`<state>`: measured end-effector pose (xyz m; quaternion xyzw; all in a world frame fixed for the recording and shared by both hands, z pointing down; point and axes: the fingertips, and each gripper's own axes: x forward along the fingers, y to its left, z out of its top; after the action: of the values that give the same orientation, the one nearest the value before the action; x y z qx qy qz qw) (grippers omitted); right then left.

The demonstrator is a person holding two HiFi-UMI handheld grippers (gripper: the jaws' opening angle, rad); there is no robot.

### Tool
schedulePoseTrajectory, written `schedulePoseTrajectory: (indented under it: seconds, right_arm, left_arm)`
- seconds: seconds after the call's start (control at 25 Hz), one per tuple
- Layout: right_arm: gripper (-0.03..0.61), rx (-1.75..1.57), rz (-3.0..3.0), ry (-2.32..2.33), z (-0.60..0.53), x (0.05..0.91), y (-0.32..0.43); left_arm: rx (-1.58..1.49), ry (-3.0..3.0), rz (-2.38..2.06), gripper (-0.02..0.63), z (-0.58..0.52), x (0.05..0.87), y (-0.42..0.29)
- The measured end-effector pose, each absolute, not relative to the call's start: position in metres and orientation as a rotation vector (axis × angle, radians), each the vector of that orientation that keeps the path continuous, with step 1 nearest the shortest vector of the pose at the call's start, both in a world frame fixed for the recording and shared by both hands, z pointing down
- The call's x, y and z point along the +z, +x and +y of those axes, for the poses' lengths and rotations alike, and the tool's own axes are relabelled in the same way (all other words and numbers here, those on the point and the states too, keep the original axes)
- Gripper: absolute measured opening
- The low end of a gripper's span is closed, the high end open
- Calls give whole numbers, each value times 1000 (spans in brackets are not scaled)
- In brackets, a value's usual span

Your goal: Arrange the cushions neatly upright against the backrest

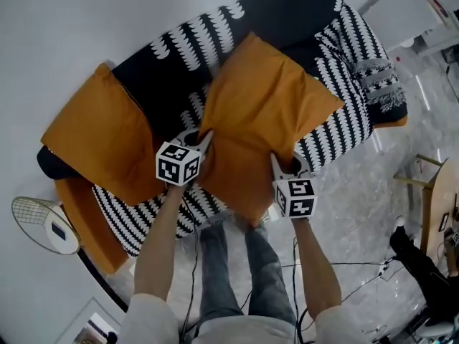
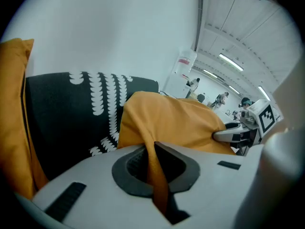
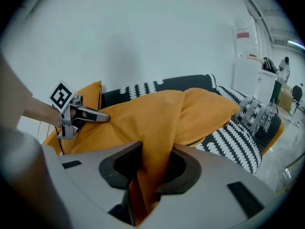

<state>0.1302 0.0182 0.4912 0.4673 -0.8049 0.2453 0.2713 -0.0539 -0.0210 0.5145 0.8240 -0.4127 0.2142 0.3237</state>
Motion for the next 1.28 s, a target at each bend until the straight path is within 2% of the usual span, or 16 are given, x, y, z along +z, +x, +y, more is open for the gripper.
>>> schedulePoseTrajectory:
  seconds: [0.32,0.64,1.0,1.28]
  right_arm:
    - [126,488,-2315,1241,-3,412,111]
    - [126,406,-2447,1091,-18,359,45]
    - [126,416,-2504,881,-2,368,-31]
    - [127,225,-2510,740,-7,363,-46]
  left_arm:
    - [463,2189,-1252,34,-23,431,-77]
    - [430,2130,-1449,34,-12,368,-144]
    - [464,2004,-1587,34,25,363,-216]
    - [217,1819,-1729,34,76,385,-215]
